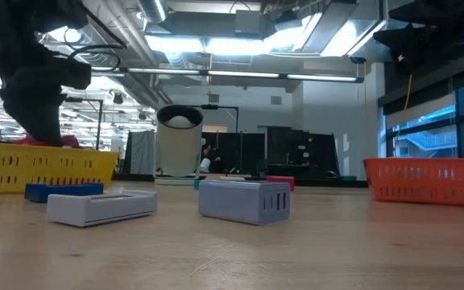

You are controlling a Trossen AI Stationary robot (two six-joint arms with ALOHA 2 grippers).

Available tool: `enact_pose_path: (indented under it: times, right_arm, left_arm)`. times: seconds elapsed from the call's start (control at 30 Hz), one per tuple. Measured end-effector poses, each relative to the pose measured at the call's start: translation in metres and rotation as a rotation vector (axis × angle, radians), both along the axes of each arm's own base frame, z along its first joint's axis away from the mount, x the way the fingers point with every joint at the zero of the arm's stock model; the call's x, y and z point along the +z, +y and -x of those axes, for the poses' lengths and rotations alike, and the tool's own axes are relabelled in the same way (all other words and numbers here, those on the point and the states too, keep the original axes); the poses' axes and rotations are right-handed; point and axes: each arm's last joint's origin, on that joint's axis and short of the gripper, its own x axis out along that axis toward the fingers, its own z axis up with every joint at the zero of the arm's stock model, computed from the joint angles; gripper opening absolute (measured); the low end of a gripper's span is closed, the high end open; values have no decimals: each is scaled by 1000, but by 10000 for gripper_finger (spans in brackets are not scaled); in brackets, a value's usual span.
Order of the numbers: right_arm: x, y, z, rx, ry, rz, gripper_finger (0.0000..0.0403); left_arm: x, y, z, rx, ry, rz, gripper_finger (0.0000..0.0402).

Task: Pick & Place Office items
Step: Put the red digital timer into the yellow basket, then put the blue digital timer into the yellow basket

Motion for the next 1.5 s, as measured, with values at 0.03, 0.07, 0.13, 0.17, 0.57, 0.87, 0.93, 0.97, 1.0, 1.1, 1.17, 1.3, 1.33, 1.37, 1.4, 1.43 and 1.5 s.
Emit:
enact_pose_path:
  times: [0.03, 0.07, 0.13, 0.17, 0.57, 0.87, 0.93, 0.97, 1.0, 1.1, 1.17, 1.3, 1.33, 1.37, 1.4, 1.43, 1.5]
  right_arm:
    - [0, 0, 0, 0, 0, 0, 187]
    - [0, 0, 0, 0, 0, 0, 187]
    - [0, 0, 0, 0, 0, 0, 187]
    - [0, 0, 0, 0, 0, 0, 187]
    - [0, 0, 0, 1, 0, 0, 187]
    - [0, 0, 0, 1, 0, 0, 187]
    - [0, 0, 0, 4, 0, -1, 187]
    - [0, 0, 0, 4, 1, -4, 187]
    - [0, 0, 0, 4, 1, -5, 187]
    - [0, 0, 0, 4, 1, -6, 187]
    - [0, 0, 0, 4, 1, -6, 187]
    - [0, 0, 0, 4, 1, -6, 187]
    - [0, 0, 0, 3, 1, -6, 187]
    - [0, 0, 0, 3, 1, -6, 187]
    - [0, 0, 0, 3, 1, -6, 187]
    - [0, 0, 0, 3, 1, -6, 187]
    - [0, 0, 0, 3, -3, -6, 187]
  left_arm:
    - [0, 1, -1, 7, 2, -10, 153]
    - [-1, 1, -1, 14, 6, -20, 153]
    - [-2, 2, -2, 17, 19, -18, 153]
    - [-2, 2, -2, 15, 20, -9, 153]
    - [-5, -1, -3, -5, 48, 63, 157]
    - [-12, -2, -7, -20, 107, 82, 205]
    - [-12, -2, -7, -4, 109, 80, 204]
    - [-12, -2, -7, -1, 107, 79, 204]
    - [-12, -2, -8, 4, 105, 81, 205]
    - [-11, -2, -8, 2, 93, 78, 217]
    - [-10, -1, -8, 3, 83, 64, 228]
    - [-8, -1, -7, -5, 57, 55, 243]
    - [-7, -1, -7, -5, 51, 55, 244]
    - [-6, -1, -7, -5, 44, 53, 245]
    - [-3, -1, -8, -8, 36, 44, 245]
    - [0, -1, -9, -9, 22, 36, 245]
    - [9, -1, -12, -17, -11, 16, 243]
